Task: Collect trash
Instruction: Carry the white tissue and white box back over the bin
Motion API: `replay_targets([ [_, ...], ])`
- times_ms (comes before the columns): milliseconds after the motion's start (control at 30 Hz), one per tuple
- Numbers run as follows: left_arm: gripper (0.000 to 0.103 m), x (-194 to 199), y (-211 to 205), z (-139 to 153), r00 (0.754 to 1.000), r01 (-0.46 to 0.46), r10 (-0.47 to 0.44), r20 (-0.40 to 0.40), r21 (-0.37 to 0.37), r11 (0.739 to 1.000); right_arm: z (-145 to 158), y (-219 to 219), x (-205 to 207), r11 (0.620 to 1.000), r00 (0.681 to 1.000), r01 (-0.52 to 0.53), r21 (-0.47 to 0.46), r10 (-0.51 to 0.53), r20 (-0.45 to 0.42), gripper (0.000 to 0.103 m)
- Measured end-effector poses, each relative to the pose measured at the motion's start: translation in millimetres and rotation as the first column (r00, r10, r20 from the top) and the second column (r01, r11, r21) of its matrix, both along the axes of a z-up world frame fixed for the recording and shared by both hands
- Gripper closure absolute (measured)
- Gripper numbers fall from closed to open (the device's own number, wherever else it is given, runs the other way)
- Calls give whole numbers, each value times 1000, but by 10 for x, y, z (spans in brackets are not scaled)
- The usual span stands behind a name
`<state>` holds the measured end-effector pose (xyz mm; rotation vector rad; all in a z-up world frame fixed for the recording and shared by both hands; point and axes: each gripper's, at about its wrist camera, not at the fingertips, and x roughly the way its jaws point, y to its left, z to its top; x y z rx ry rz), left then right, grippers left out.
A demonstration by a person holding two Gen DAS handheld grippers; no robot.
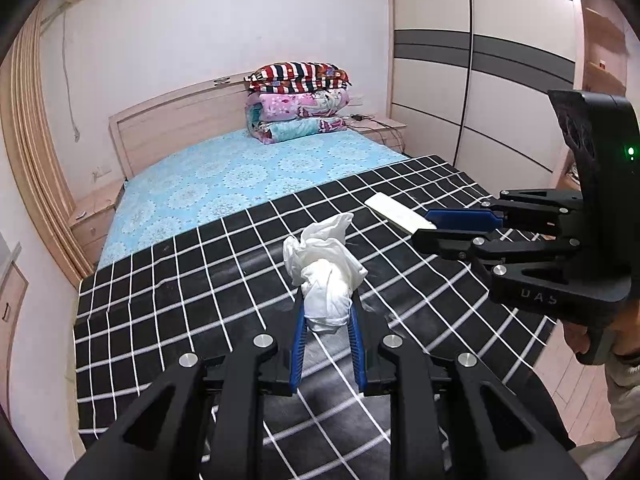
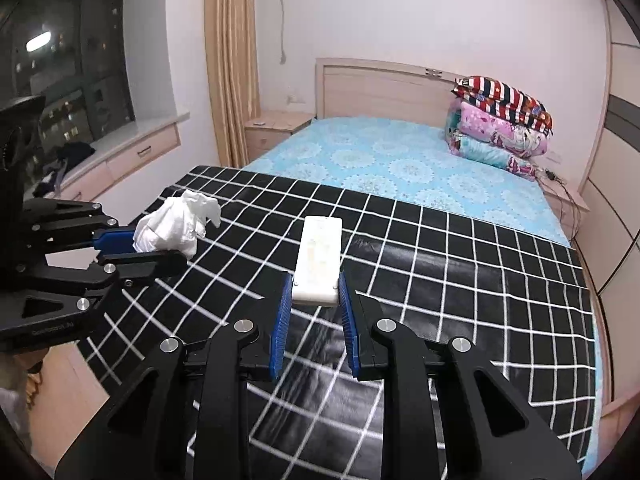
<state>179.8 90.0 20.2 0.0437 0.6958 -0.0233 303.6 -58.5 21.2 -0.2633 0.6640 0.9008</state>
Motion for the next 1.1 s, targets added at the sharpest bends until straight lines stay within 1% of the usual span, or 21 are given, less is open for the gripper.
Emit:
replay_targets([
  [167, 85, -193, -170, -28, 1000, 24, -24, 2, 21, 999, 29, -179, -186, 1000, 1000, -17, -3, 17, 23, 79],
  [333, 85, -378, -315, -53, 999, 45, -46, 8, 24, 999, 41, -363, -395, 999, 998, -43, -28, 44, 53, 79],
  [467, 85, -537, -417, -118, 998, 70, -70, 7, 24, 997, -23, -535, -572, 998, 997, -55, -43, 57, 58, 79],
  [667, 85, -728, -500, -314, 997, 81, -80, -19, 16, 997, -235, -893, -829, 998, 998, -49, -28, 50, 24, 79],
  [733, 85, -790, -545, -385, 996, 81, -81, -29, 10, 997, -310, -977, -857, 998, 999, -47, -30, 48, 14, 79],
  [800, 85, -840, -606, -464, 996, 83, -82, -44, 3, 997, -402, -1062, -881, 999, 999, -37, -29, 36, -13, 79],
  [967, 85, -912, -768, -703, 991, 107, -111, -82, -54, 993, -607, -1216, -1002, 999, 998, -35, -35, 33, -49, 79],
  [1100, 84, -940, -851, -861, 986, 120, -127, -105, -74, 990, -711, -1304, -1114, 999, 998, -31, -41, 28, -62, 79],
])
